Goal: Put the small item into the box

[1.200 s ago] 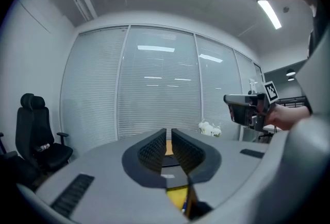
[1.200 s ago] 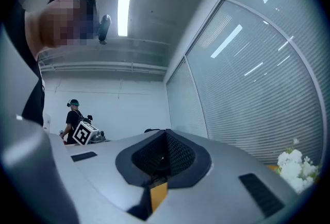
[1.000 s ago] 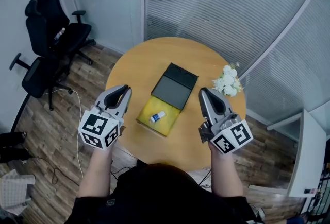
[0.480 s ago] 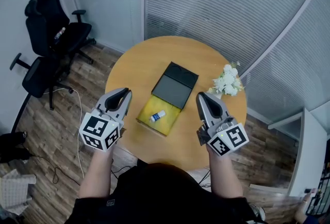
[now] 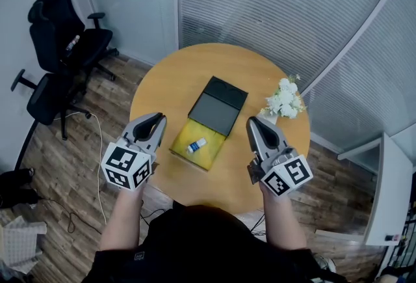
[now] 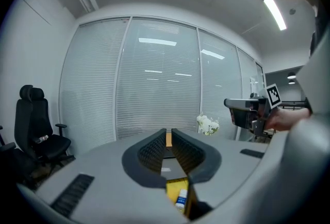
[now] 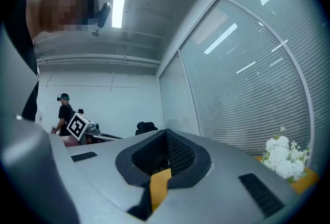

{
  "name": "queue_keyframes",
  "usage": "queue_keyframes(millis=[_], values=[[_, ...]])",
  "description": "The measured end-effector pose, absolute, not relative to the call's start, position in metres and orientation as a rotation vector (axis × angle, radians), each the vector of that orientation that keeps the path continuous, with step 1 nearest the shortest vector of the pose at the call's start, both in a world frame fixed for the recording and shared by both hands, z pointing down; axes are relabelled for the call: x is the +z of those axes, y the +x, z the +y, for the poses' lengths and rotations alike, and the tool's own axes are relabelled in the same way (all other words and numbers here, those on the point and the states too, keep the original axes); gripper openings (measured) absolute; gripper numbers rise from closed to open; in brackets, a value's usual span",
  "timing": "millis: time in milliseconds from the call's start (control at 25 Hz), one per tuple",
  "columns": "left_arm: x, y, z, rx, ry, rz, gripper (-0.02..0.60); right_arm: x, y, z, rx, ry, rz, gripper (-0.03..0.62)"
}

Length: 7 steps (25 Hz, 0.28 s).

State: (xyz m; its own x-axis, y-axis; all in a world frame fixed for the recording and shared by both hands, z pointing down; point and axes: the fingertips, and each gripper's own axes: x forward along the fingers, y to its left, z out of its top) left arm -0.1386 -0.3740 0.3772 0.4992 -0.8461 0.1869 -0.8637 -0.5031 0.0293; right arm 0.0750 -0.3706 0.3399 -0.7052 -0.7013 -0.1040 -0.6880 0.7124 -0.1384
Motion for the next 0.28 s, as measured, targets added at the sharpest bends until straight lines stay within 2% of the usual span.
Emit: queue_keyframes(millis=[280], values=[[0.3816, -0.1287, -0.3735, 0.233, 2.611, -1.483, 0.04, 0.3433, 0.08, -0.373, -0.146, -1.119, 2.773, 0.035]])
